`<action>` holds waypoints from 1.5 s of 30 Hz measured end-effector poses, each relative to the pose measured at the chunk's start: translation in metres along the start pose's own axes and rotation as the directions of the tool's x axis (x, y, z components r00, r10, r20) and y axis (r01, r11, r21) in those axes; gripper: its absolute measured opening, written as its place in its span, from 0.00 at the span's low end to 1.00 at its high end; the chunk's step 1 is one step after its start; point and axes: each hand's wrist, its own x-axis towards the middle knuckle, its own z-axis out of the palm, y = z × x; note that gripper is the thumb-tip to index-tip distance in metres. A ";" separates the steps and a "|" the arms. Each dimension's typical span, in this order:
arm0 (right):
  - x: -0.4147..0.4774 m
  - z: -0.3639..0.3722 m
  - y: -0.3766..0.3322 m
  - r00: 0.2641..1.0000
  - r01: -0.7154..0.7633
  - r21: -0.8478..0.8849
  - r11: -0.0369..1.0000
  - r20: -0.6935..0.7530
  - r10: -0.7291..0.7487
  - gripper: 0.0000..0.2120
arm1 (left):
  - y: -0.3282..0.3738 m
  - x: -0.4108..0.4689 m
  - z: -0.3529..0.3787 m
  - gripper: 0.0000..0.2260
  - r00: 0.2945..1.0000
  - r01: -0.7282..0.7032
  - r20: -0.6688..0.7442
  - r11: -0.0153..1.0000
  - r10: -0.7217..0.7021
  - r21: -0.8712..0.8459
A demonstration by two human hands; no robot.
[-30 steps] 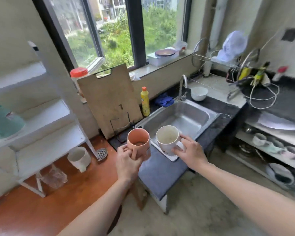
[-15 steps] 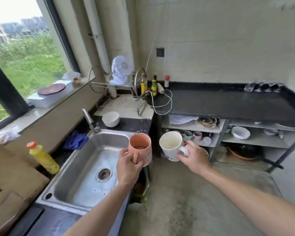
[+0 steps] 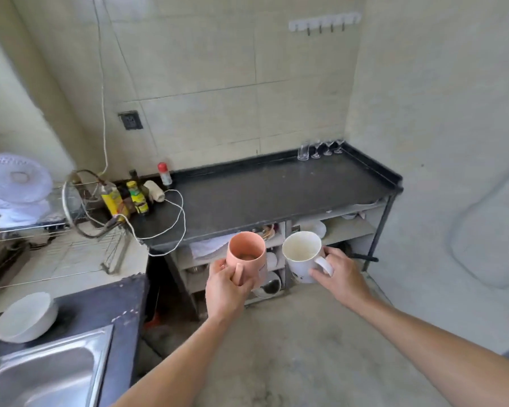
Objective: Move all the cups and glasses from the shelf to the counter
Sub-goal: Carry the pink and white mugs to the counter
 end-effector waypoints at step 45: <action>0.702 0.050 0.346 0.940 -0.237 -0.008 0.972 0.251 0.231 0.16 | 0.115 0.643 0.422 0.18 0.948 0.292 0.132 0.956 -0.290 0.011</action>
